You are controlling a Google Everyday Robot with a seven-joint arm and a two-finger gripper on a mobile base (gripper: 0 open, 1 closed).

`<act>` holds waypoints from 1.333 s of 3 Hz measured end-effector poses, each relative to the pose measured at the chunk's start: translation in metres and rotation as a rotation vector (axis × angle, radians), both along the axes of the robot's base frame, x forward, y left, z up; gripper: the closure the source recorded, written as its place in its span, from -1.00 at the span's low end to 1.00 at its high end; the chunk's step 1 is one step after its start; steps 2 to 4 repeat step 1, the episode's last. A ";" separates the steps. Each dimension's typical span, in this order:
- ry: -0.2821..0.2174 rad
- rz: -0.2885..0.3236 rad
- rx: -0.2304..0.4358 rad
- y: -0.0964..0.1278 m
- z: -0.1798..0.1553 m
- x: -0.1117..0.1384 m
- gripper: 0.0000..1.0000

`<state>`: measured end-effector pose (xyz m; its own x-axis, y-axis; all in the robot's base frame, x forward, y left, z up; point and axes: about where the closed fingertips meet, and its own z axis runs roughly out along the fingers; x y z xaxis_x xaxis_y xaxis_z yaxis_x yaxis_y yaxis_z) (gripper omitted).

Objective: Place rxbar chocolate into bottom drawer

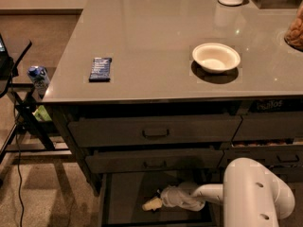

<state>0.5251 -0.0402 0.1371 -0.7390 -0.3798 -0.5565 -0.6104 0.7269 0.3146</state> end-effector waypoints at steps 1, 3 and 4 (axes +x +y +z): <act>0.000 0.000 0.000 0.000 0.000 0.000 -1.00; 0.000 0.000 0.000 0.000 0.000 0.000 -1.00; 0.000 0.000 0.000 0.000 0.000 0.000 -1.00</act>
Offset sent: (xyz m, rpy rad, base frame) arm 0.0000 0.0000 0.0000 0.0000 0.0000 0.0000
